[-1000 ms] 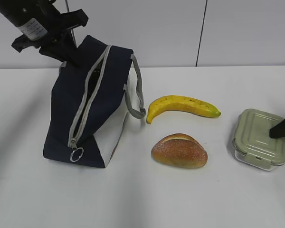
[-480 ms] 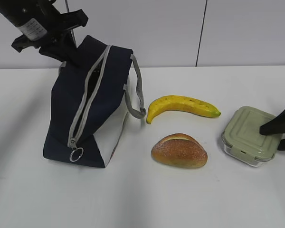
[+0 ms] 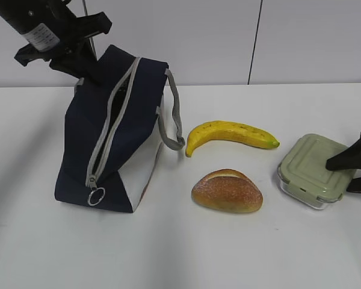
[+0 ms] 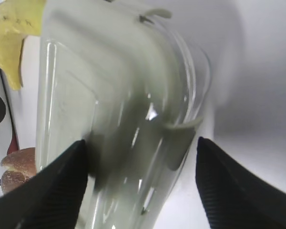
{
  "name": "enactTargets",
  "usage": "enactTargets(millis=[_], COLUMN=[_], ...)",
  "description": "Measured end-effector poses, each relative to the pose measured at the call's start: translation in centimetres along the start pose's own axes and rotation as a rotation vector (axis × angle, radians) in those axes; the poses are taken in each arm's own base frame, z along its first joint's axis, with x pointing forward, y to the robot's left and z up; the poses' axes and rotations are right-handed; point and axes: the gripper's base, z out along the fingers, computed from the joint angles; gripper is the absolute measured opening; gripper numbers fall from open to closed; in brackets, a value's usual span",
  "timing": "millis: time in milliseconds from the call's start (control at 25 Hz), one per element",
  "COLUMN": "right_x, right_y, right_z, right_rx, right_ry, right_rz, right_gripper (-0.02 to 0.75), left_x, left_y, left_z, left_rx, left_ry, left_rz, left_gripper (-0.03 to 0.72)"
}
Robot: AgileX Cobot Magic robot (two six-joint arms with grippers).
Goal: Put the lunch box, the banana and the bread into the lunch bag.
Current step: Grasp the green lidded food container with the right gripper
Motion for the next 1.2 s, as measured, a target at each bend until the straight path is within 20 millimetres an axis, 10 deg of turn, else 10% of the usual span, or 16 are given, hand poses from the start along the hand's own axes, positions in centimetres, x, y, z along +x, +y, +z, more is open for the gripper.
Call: enactTargets(millis=[1200], right_x=[-0.58], right_y=[0.38], right_z=[0.21], right_rx=[-0.068], right_ry=[-0.071], right_rz=[-0.032], right_gripper=[0.372], left_x=[0.00], left_y=[0.00], left_z=[0.00], left_rx=[0.000], left_ry=[0.000], left_rz=[0.000], left_gripper=[0.000])
